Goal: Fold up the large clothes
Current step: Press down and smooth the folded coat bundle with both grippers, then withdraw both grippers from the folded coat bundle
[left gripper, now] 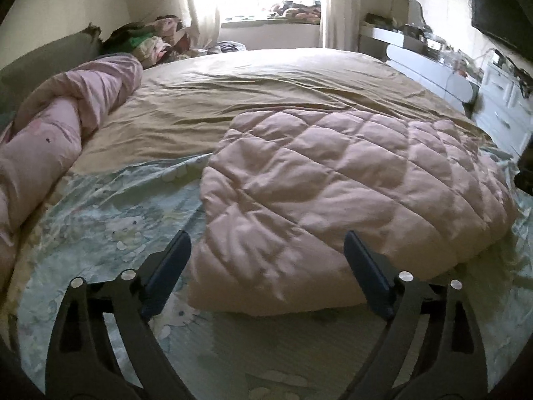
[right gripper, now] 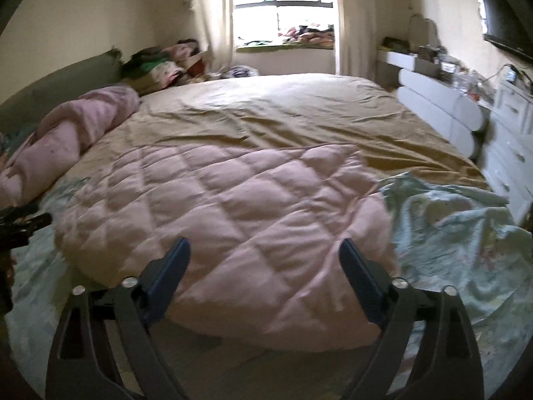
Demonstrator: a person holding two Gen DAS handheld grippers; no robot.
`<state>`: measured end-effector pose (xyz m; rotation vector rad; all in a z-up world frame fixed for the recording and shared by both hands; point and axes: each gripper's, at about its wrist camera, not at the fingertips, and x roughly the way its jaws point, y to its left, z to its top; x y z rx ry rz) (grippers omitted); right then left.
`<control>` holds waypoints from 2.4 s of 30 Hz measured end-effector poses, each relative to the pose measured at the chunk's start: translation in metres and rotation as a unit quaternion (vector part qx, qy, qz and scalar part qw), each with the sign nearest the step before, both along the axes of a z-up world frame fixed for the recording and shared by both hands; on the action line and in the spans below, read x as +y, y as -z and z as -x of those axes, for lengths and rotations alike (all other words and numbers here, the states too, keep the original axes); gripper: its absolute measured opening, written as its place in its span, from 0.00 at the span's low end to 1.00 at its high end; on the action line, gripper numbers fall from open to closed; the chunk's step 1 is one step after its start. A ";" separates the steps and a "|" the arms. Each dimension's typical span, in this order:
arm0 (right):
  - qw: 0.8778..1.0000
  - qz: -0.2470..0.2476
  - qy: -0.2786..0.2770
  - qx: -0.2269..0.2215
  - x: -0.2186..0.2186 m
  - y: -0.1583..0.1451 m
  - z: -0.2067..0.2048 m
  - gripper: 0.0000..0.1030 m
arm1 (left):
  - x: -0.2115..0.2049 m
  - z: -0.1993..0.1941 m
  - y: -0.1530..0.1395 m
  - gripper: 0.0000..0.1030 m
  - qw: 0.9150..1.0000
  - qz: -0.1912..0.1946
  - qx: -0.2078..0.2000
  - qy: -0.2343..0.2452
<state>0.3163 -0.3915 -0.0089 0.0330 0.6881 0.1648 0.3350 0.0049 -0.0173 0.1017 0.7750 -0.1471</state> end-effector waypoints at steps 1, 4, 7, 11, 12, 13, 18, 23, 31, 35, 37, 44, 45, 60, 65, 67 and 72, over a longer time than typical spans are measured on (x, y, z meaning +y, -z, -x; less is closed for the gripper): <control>1.000 0.004 -0.011 0.001 0.007 0.000 0.001 0.93 | -0.004 0.000 0.002 0.86 1.000 -0.001 0.003 0.003; 0.999 0.020 -0.030 0.003 0.027 0.001 0.001 0.93 | -0.018 -0.003 0.007 0.87 1.000 -0.007 0.011 0.012; 0.999 0.035 -0.036 0.008 0.041 0.004 -0.004 0.93 | -0.032 -0.007 0.011 0.87 1.000 -0.002 0.026 0.015; 0.998 0.028 -0.036 0.032 0.053 0.011 -0.014 0.93 | -0.050 -0.010 0.016 0.87 0.999 -0.004 0.038 0.030; 0.998 0.027 -0.035 0.035 0.055 0.012 -0.015 0.93 | -0.054 -0.010 0.016 0.87 0.999 -0.006 0.038 0.035; 0.998 0.029 -0.034 0.035 0.056 0.013 -0.016 0.93 | -0.058 -0.010 0.016 0.87 0.998 -0.007 0.037 0.040; 0.998 0.025 -0.036 0.042 0.065 0.013 -0.038 0.93 | -0.070 -0.039 0.014 0.91 0.998 -0.005 0.046 0.036; 0.997 0.033 -0.005 0.069 0.076 0.022 -0.094 0.93 | -0.076 -0.099 0.040 0.92 0.994 -0.028 0.102 0.008; 0.973 0.109 0.003 0.202 0.101 0.081 -0.167 0.96 | -0.078 -0.126 0.091 0.92 0.987 -0.015 0.161 0.008; 0.967 0.116 0.007 0.228 0.103 0.091 -0.177 0.96 | -0.077 -0.127 0.100 0.92 0.987 -0.011 0.162 0.008; 0.968 0.114 0.011 0.225 0.103 0.094 -0.176 0.96 | -0.076 -0.126 0.101 0.92 0.987 -0.007 0.163 0.011; 0.976 0.091 0.019 0.197 0.096 0.093 -0.164 0.96 | -0.069 -0.102 0.088 0.91 0.991 0.013 0.132 0.020; 0.977 0.089 0.020 0.193 0.096 0.093 -0.162 0.96 | -0.067 -0.099 0.086 0.91 0.991 0.016 0.128 0.021; 0.992 0.009 0.039 0.118 0.070 0.045 -0.089 0.96 | -0.028 -0.043 0.041 0.91 0.995 0.042 0.092 0.010; 0.997 -0.030 0.017 0.069 0.050 0.006 -0.040 0.96 | -0.014 -0.021 0.024 0.91 0.996 0.054 0.070 -0.013; 0.998 -0.035 0.012 0.050 0.041 -0.007 -0.022 0.96 | -0.010 -0.008 0.016 0.91 0.996 0.061 0.060 -0.022; 0.999 -0.031 0.009 -0.001 0.017 -0.042 0.029 0.96 | -0.002 0.027 0.001 0.91 0.997 0.064 0.034 -0.038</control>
